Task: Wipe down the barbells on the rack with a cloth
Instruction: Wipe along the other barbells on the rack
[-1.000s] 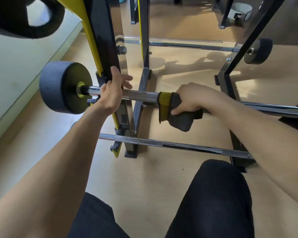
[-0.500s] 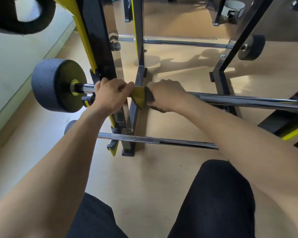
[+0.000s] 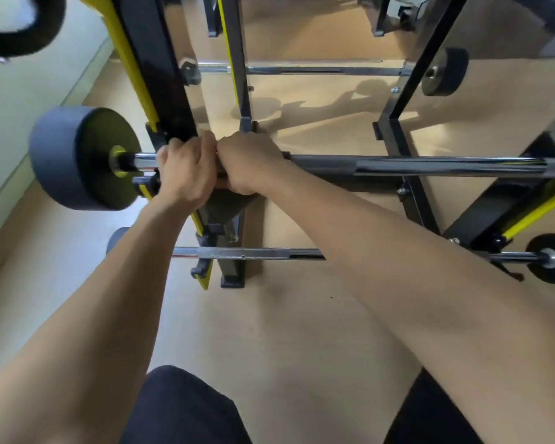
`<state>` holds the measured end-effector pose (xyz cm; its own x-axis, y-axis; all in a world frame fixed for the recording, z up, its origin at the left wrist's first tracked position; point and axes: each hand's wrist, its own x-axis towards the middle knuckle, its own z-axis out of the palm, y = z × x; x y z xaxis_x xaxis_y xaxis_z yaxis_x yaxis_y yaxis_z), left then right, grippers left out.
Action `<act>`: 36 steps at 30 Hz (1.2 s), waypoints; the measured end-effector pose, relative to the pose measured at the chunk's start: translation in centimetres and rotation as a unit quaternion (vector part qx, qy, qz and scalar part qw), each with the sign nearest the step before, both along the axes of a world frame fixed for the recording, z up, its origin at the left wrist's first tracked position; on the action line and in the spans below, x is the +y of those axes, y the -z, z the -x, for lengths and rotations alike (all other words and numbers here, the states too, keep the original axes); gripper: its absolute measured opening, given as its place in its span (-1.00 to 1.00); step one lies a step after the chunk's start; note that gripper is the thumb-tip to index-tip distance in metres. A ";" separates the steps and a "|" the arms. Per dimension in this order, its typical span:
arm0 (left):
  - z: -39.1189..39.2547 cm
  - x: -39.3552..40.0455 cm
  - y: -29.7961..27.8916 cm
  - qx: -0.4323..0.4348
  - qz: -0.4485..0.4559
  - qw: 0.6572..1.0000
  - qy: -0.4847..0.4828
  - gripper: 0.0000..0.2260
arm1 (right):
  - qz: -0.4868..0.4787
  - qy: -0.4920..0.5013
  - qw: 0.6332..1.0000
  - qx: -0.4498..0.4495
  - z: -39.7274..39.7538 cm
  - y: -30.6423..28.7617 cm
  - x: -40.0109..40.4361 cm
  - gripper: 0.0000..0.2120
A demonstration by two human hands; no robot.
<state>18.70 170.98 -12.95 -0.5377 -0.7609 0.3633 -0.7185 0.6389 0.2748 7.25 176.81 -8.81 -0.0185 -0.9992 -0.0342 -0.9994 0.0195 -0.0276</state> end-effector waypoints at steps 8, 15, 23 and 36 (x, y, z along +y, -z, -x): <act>3.1 1.2 -1.6 -0.103 -0.119 0.973 -0.168 -0.73 | -0.007 0.046 0.999 0.005 14.8 0.1 11.1 -0.62; 21.5 13.7 -4.1 0.046 -0.018 0.998 -0.028 -0.64 | 0.117 0.021 0.970 -0.211 26.4 -3.5 20.6 -0.64; 34.7 22.9 -1.1 -0.078 -0.011 0.996 -0.032 -0.60 | -0.111 0.150 0.982 0.007 40.6 -1.3 29.7 -0.60; 35.5 22.5 -0.2 -0.068 0.029 0.994 -0.075 -0.61 | -0.122 0.087 0.987 -0.055 41.1 -0.6 27.7 0.04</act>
